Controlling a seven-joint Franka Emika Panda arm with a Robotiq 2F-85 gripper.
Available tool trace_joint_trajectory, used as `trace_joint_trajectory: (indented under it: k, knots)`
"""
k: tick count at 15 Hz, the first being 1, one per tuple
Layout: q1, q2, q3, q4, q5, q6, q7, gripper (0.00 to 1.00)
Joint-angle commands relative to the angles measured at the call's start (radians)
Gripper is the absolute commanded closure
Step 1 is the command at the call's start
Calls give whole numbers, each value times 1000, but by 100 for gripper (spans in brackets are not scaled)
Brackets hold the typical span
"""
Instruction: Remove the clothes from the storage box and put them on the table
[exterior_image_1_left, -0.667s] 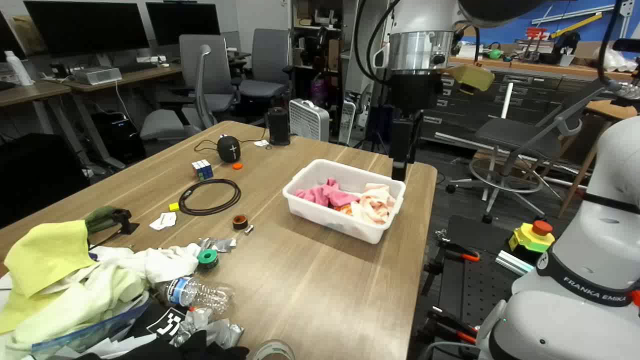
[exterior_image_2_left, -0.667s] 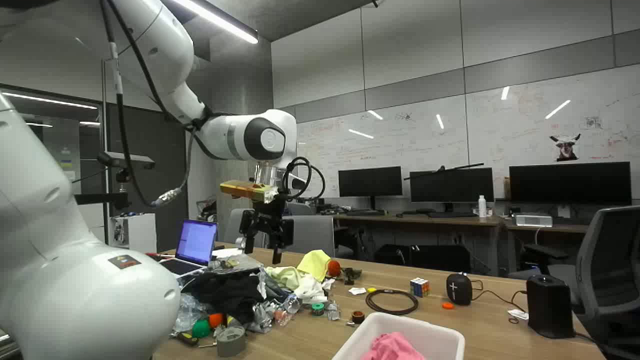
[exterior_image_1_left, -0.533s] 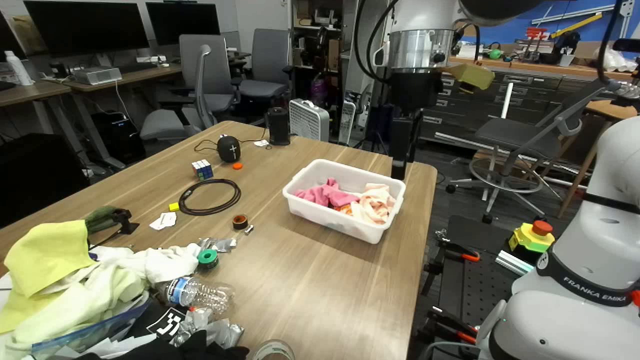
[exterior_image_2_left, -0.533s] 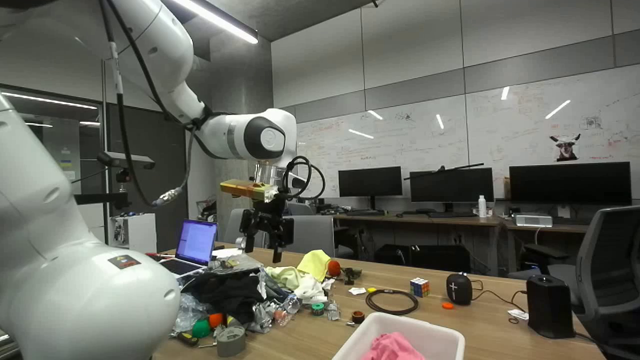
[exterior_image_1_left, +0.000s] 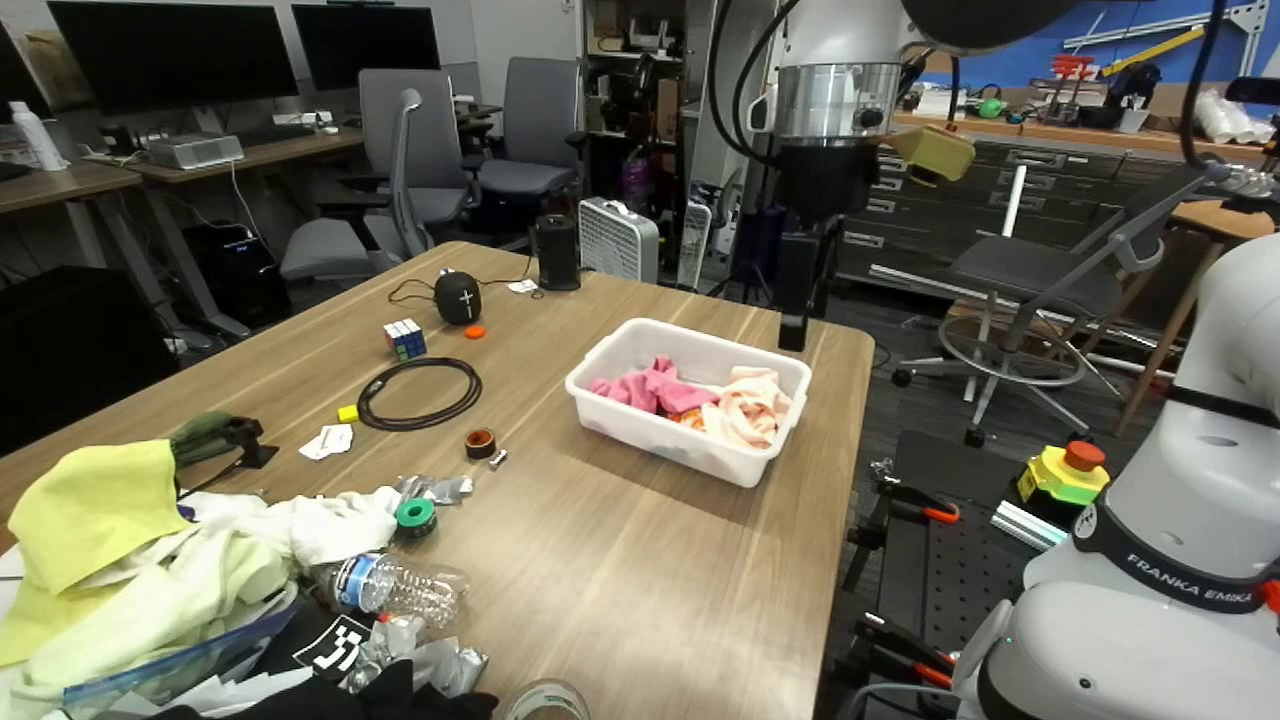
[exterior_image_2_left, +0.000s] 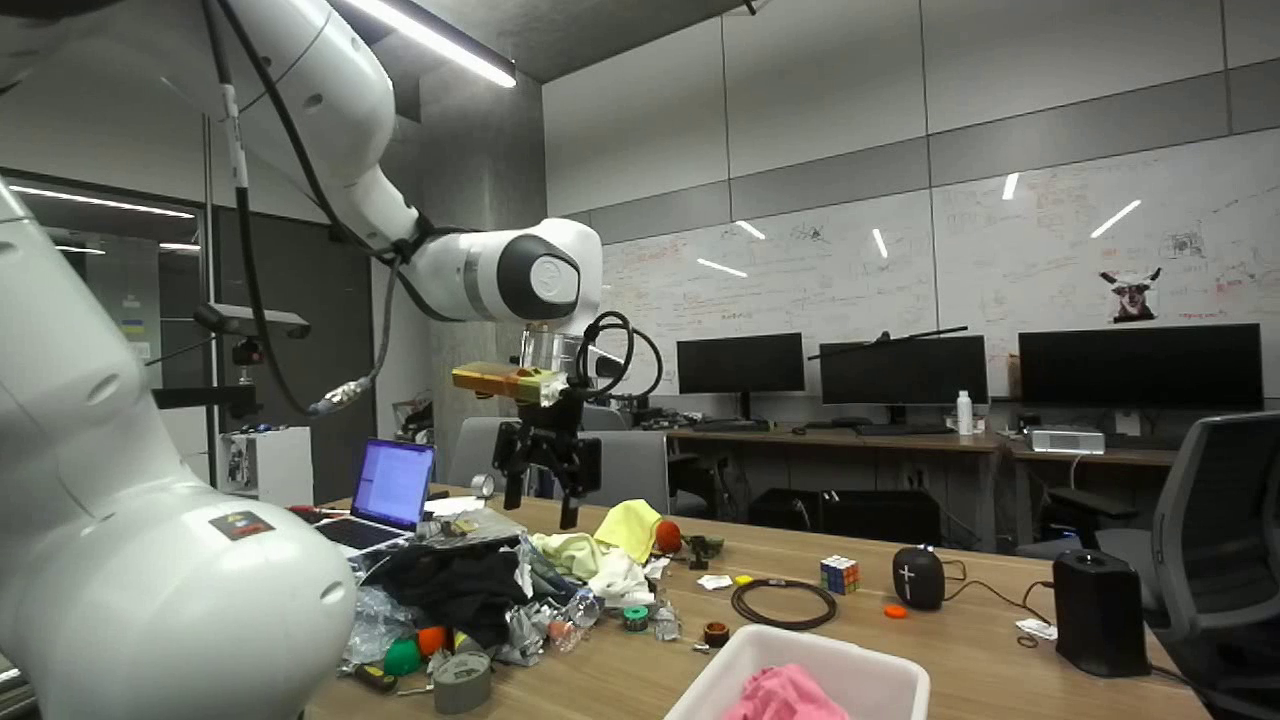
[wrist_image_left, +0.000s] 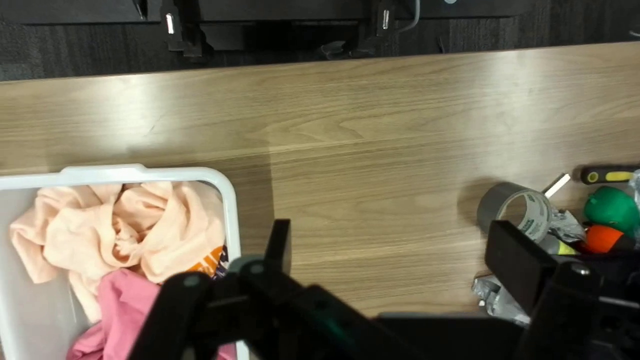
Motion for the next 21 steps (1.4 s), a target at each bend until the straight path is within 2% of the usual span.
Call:
trace_joint_trajectory:
  k: [1,5,11,21]
  knots:
    - [-52,53,-19,47,-45,47,11,0]
    - [-104,121,-58,87,-82,142,5,0]
    - [-154,266,-123,161,-74,241,4,0]
    - [-191,516,-181,256,-51,311,-10,0]
